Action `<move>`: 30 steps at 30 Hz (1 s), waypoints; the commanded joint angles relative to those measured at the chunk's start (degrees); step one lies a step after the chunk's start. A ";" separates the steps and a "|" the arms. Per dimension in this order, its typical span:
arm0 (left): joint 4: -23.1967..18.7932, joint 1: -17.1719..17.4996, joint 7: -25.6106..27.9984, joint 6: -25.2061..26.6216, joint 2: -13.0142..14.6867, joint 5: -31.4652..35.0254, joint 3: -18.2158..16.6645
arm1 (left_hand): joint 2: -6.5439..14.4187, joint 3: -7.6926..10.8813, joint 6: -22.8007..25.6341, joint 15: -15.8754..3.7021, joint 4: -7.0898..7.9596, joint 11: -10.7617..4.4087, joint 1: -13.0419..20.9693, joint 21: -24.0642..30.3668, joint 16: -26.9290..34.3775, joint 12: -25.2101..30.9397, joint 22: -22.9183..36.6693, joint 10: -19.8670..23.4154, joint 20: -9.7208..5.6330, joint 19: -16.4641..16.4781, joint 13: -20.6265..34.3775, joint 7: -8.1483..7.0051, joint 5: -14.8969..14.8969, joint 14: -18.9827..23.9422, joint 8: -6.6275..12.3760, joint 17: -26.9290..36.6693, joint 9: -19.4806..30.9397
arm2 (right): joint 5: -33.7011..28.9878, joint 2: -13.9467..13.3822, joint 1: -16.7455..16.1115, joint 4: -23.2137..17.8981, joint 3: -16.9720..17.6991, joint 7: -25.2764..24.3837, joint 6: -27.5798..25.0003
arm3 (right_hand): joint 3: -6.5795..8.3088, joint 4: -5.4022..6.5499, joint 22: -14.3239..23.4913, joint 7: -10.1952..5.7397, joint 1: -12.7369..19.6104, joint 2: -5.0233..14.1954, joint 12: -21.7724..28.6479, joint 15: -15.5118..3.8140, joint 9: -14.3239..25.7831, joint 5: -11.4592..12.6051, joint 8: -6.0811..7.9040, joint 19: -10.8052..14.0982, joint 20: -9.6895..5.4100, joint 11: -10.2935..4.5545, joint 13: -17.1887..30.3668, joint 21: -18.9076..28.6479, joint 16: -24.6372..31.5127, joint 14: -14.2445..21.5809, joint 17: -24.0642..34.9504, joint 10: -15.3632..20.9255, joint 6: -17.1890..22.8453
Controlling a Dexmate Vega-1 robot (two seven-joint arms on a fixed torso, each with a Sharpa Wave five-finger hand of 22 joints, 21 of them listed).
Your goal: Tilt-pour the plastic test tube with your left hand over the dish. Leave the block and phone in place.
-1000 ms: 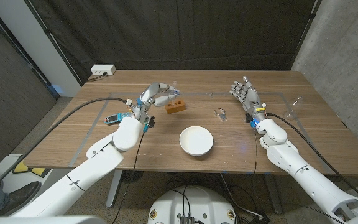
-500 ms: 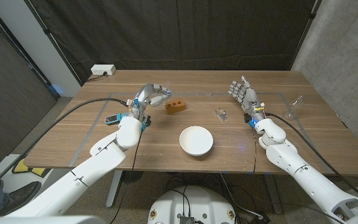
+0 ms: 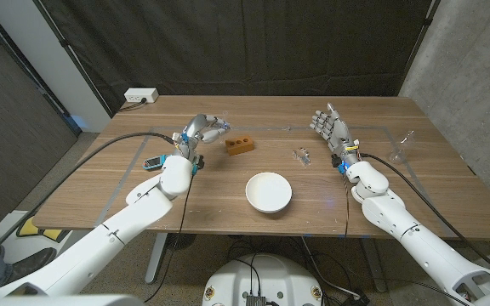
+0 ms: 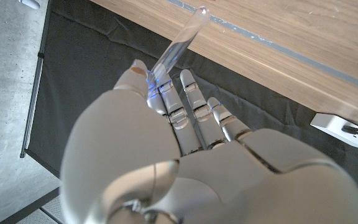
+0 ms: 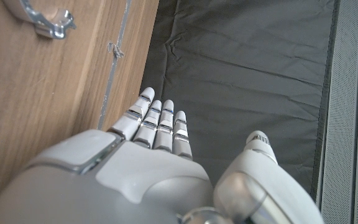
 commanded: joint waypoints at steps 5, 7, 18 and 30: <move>10.45 -6.45 -2.85 -7.17 -3.09 -4.97 3.33 | 0.14 2.05 0.66 -6.24 1.89 -2.55 0.27 -0.06 -0.12 0.00 0.09 2.17 -3.34 -0.16 0.32 0.23 -0.19 -0.31 0.29 0.14 0.20 | -0.74 -0.29 -0.01 -1.14 -0.16 -1.30 -1.02 | -0.12 -0.13 0.20 -0.19 0.32 0.47 0.30 -0.33 0.11 -0.23 0.29 0.68 -0.06 0.11 0.18 -0.31 -0.07 0.46 0.26 0.29 0.61; 11.21 -7.23 -3.14 -7.29 -3.43 -4.91 3.96 | 0.13 2.08 0.68 -6.25 1.92 -2.59 0.25 -0.05 -0.12 0.09 0.09 2.39 -3.37 -0.17 0.34 0.15 -0.19 -0.34 0.29 0.14 0.21 | -0.75 -0.30 0.00 -1.16 -0.14 -1.39 -1.07 | -0.13 -0.13 0.20 -0.19 0.32 0.48 0.29 -0.32 0.11 -0.24 0.28 0.66 -0.06 0.12 0.18 -0.33 -0.08 0.45 0.26 0.25 0.60; 11.99 -8.44 -3.46 -6.05 -3.30 -4.58 5.42 | 0.08 2.23 0.71 -6.27 2.04 -2.52 0.25 0.02 -0.08 0.03 0.09 2.28 -3.31 -0.18 0.41 0.35 -0.18 -0.42 0.28 0.14 0.21 | -0.82 -0.13 -0.17 -1.35 -0.16 -1.98 -1.27 | -0.15 -0.13 0.21 -0.18 0.32 0.51 0.29 -0.26 0.11 -0.25 0.27 0.69 -0.05 0.13 0.18 -0.35 -0.09 0.42 0.26 0.28 0.60; 10.23 -7.56 -1.88 -2.73 -1.89 -3.51 5.23 | 0.01 2.41 0.53 -6.25 2.10 -2.31 0.34 0.10 -0.04 -0.03 0.09 2.08 -3.34 -0.10 0.52 0.41 -0.18 -0.40 0.18 0.13 0.22 | -1.17 -0.13 -0.33 -2.00 -0.34 -2.59 -1.62 | -0.16 -0.15 0.21 -0.16 0.36 0.56 0.30 -0.23 0.11 -0.25 0.27 0.72 -0.06 0.06 0.18 -0.38 -0.09 0.41 0.26 0.30 0.62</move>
